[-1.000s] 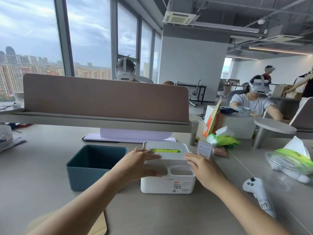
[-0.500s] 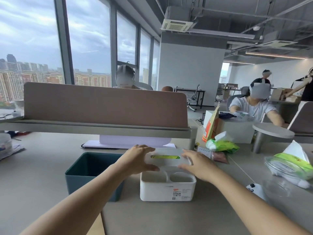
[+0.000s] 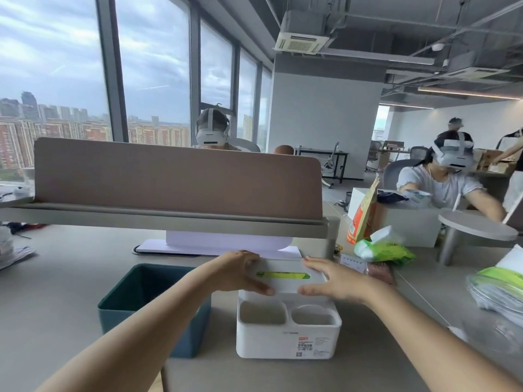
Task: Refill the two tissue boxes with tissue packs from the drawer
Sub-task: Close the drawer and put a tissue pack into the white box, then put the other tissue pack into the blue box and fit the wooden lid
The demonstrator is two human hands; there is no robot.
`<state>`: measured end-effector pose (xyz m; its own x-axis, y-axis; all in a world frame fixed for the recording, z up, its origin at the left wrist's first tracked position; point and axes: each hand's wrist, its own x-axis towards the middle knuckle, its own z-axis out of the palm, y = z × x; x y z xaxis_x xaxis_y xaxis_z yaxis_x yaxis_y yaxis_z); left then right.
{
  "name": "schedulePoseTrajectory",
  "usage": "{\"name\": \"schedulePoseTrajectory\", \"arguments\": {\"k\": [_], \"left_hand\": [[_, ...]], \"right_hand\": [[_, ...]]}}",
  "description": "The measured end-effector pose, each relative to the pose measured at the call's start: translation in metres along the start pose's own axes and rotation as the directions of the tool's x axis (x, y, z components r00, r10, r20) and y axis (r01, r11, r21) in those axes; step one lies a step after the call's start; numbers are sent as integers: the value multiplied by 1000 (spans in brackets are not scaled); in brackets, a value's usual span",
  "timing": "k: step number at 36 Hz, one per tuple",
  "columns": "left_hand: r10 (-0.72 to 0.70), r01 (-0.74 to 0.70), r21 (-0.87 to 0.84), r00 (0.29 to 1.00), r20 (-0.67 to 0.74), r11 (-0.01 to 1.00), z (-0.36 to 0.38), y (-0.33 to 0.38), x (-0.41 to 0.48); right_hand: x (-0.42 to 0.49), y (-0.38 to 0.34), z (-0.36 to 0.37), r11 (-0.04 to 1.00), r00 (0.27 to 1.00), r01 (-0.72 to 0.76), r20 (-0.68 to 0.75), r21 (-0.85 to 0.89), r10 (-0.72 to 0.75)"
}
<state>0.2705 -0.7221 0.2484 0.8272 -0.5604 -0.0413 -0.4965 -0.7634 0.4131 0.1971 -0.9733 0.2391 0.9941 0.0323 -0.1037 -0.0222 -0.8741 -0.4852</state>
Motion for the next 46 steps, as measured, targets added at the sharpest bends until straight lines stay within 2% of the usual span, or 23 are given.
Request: {"name": "schedulePoseTrajectory", "arguments": {"k": [4, 8, 13, 15, 17, 20, 23, 27, 31, 34, 38, 41, 46], "left_hand": [[2, -3, 25, 1000, 8, 1000, 0, 0, 1], [9, -13, 167, 1000, 25, 986, 1, -4, 4], [-20, 17, 149, 1000, 22, 989, 4, -5, -2], [-32, 30, 151, 999, 13, 988, 5, -2, -9], [-21, 30, 167, 998, -59, 986, 7, 2, -19], [58, -8, 188, 963, -265, 982, 12, 5, -37], [136, -87, 130, 886, -444, 988, 18, 7, -54], [107, -99, 41, 893, -438, 994, 24, 3, -70], [178, -90, 232, 903, -391, 968, 29, 1, -78], [145, -60, 265, 937, -317, 962, 31, 5, -88], [115, -86, 147, 973, -202, 985, 30, 1, -103], [128, -107, 85, 947, -295, 991, 20, -9, -124], [75, -60, 47, 869, -489, 997, -16, -34, -179]], "right_hand": [[1, 6, 5, 999, 1000, 17, 7, 42, -17], [-1, 5, 4, 999, 1000, -4, 30, 42, 3], [-7, -2, 2, 998, 998, -61, 20, -9, 62], [-11, -6, 4, 992, 994, -89, -66, -93, 83], [-22, -14, 8, 974, 976, -115, -204, -196, 74], [-47, -31, 19, 964, 893, -71, -448, -254, -52], [-65, -35, 30, 945, 813, -85, -570, -315, -117], [-77, -40, 37, 919, 834, -149, -545, -366, -82], [-80, -61, 32, 850, 904, -178, -424, -496, -59], [-80, -73, 30, 812, 944, -204, -329, -546, 16], [-88, -85, 36, 809, 969, -193, -239, -555, 67], [-91, -97, 47, 860, 978, -119, -207, -496, 17], [-90, -145, 61, 907, 939, 108, -258, -407, -227]]}}
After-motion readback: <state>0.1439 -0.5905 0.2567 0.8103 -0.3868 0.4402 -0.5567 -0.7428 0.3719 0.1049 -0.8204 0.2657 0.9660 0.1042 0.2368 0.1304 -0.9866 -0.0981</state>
